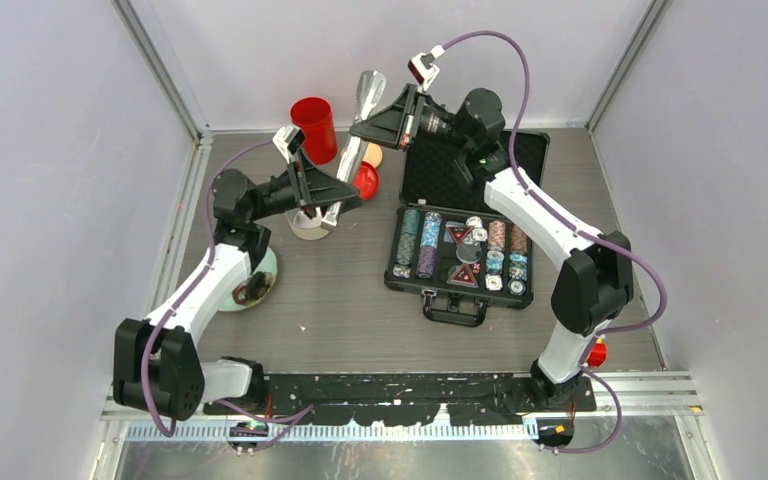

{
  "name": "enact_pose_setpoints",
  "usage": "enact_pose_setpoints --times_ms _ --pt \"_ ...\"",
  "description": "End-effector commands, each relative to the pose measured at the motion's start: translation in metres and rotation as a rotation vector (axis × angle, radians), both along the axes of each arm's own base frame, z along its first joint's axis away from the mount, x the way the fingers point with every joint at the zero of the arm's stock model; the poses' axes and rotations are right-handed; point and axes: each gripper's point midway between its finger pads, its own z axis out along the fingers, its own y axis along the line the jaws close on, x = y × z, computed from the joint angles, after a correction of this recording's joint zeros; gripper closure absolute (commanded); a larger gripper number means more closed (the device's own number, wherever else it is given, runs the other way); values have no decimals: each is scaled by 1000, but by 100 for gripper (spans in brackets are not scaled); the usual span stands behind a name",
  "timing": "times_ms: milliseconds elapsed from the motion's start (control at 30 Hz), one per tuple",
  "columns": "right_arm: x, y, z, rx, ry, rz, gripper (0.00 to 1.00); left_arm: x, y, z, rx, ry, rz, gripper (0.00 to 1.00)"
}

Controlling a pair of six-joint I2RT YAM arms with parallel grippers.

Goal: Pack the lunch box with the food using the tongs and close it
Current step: Pick up the clamp at the center of the board.

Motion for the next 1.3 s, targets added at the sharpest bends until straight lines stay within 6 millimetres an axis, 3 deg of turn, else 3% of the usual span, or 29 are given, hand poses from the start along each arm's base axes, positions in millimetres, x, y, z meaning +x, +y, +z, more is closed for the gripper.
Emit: enact_pose_setpoints --times_ms 0,267,900,1267 --pt "-10 3 6 27 -23 15 100 6 0 24 -25 -126 56 43" --pt "-12 4 -1 36 37 32 100 4 1 20 9 -179 74 48" --pt "-31 -1 6 58 -24 99 100 -7 1 30 0 -172 28 40" --pt "-34 2 1 37 -38 95 100 2 1 33 -13 -155 60 43"
